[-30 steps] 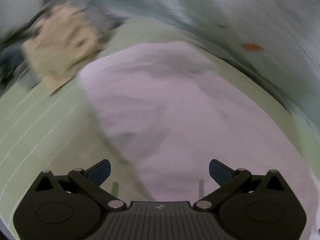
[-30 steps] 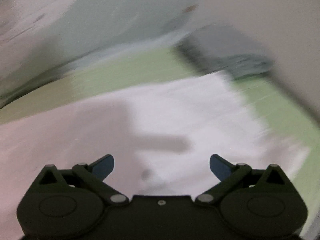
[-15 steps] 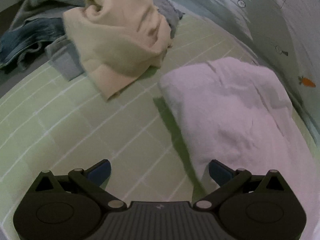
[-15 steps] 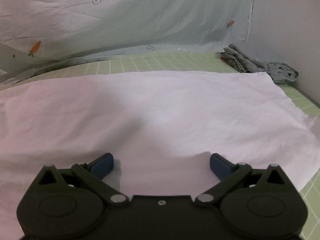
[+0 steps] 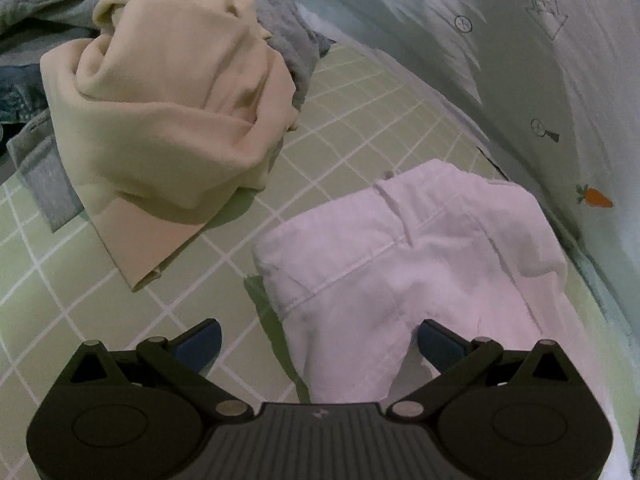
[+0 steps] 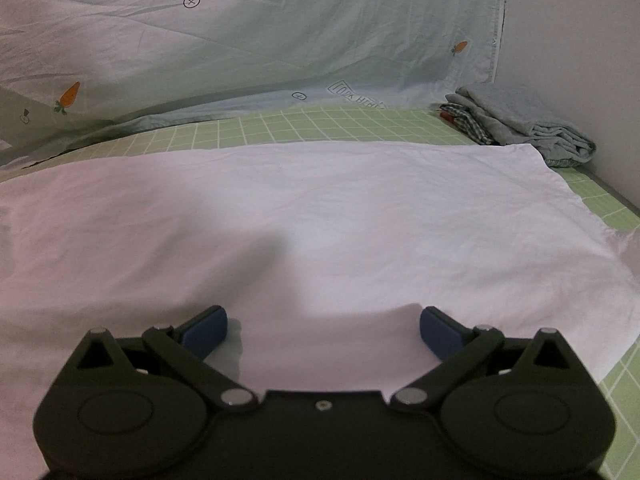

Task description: Fold clothes

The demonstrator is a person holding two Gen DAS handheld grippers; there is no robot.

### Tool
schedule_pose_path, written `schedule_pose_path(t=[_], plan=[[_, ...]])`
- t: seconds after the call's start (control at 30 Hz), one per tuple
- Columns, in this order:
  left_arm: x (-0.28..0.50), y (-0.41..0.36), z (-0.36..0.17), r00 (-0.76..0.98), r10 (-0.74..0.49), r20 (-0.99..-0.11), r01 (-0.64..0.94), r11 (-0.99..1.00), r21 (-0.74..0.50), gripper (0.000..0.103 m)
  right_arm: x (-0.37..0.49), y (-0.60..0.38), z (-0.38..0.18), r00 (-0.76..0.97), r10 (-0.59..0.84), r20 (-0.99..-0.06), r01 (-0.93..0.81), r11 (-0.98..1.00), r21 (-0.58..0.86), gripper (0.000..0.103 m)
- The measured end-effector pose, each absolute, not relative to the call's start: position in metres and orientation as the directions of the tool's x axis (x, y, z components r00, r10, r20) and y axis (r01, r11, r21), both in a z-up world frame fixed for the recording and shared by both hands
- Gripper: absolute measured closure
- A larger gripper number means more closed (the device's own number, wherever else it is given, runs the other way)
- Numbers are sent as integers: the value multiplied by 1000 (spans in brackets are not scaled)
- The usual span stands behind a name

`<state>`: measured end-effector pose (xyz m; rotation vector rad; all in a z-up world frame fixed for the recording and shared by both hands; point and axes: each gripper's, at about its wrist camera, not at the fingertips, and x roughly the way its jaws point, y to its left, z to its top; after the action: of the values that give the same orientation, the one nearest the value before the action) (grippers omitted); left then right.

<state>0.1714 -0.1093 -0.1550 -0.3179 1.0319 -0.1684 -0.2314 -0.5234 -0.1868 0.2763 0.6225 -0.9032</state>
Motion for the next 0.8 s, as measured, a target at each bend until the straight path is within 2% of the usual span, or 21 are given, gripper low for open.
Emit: schedule_pose_path(t=[0.07,0.1,0.13,0.23,0.3,0.33,0.37,0.5,0.67,0.8], plan=[[170,-113,-152,508,-260,-821,-21,949,-314,7,-231,-524,-187,461,-643,-611,800,599,-27,0],[169,-114,-151,512,-263,-818,-20,948,-318,19,-231,-525,-187,462,-641,-612,800,600,-25,0],[168,-117,-149,516,-262,-816,-16,949,-314,38,-232,-526,-187,464,-640,-613,800,600,-22,0],[165,-129,-140,526,-253,-812,-1,954,-298,68,-233,-527,-187,468,-635,-614,799,601,-13,0],[163,-137,-134,533,-248,-809,8,958,-288,79,-233,-528,-187,469,-635,-614,798,602,-12,0],[162,-141,-131,537,-245,-807,13,959,-282,90,-234,-528,-187,470,-634,-614,798,602,-12,0],[161,-145,-128,540,-242,-806,18,961,-277,94,-234,-528,-187,470,-634,-614,798,602,-11,0],[154,-153,-107,574,-243,-782,63,965,-254,99,-235,-528,-187,472,-633,-614,798,603,-9,0],[134,-178,-68,637,-291,-713,184,957,-226,100,-235,-528,-187,474,-631,-614,797,604,-6,0],[109,-216,-38,648,-378,-661,337,921,-197,101,-236,-529,-187,475,-630,-614,796,605,-5,0]])
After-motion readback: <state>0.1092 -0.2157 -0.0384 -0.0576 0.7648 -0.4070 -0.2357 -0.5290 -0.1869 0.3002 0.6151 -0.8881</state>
